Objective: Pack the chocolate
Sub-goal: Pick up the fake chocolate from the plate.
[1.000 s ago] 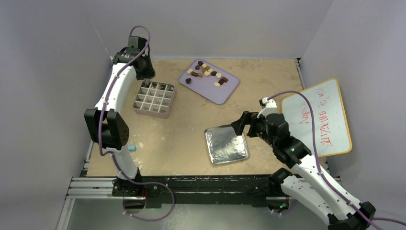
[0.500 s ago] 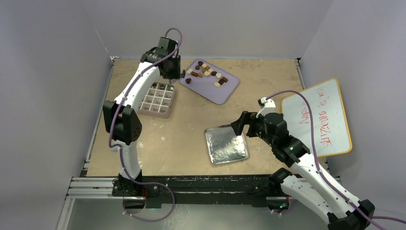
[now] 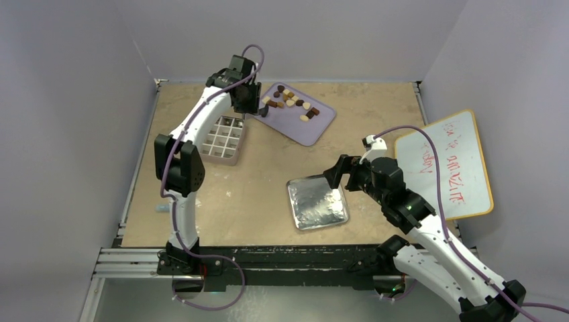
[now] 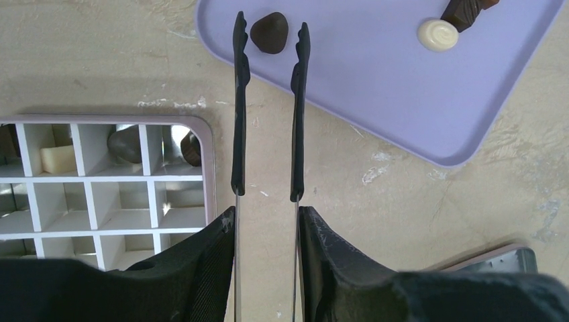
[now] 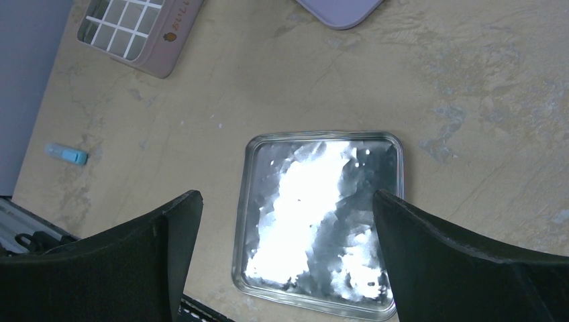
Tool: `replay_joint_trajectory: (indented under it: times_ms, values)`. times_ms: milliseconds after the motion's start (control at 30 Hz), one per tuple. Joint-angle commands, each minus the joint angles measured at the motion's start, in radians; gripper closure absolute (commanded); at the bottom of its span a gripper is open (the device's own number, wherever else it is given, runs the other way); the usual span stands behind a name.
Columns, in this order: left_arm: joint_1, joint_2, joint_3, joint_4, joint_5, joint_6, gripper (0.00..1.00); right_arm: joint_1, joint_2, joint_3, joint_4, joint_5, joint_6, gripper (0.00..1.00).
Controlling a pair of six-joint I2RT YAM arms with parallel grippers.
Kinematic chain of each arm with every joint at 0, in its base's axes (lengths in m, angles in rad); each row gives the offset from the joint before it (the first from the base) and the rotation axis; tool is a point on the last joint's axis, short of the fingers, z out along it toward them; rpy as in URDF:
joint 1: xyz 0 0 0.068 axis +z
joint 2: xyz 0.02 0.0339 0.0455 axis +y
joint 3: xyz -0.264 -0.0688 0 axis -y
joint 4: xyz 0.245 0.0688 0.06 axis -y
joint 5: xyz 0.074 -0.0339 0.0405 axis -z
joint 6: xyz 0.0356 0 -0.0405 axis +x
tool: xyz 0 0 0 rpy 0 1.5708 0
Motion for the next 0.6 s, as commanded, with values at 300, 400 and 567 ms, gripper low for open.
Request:
replay_joint_trajectory:
  times_ms: [300,400,567]
  values:
    - [0.0,0.105,0.102,0.078,0.008,0.046,0.64,-0.002,-0.007,0.04,-0.002,0.019,-0.022,0.01]
    - [0.0,0.119,0.101,0.074,0.007,0.047,0.65,-0.003,-0.007,0.044,-0.002,0.019,-0.027,0.01]
    - [-0.001,0.114,0.078,0.083,0.009,0.042,0.68,-0.002,-0.007,0.042,0.0,0.019,-0.024,0.01]
